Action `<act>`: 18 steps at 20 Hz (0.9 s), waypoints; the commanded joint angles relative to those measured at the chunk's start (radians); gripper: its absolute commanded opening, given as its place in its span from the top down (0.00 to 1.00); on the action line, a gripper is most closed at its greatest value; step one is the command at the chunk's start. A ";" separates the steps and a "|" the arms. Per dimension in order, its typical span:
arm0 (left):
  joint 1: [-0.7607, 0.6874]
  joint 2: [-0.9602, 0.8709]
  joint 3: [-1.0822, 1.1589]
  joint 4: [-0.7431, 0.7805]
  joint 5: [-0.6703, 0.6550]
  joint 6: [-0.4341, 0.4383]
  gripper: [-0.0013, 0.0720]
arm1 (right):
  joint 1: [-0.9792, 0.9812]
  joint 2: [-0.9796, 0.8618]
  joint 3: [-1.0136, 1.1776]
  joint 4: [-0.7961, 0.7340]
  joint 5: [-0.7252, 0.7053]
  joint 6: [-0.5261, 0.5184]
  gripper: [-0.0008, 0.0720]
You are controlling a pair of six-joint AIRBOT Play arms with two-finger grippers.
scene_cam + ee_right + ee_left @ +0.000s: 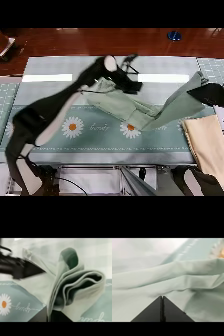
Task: Fold the shirts.
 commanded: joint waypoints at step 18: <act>0.535 1.323 -1.323 0.128 0.282 -0.034 0.96 | 0.754 -1.081 0.735 0.074 -0.317 0.119 0.94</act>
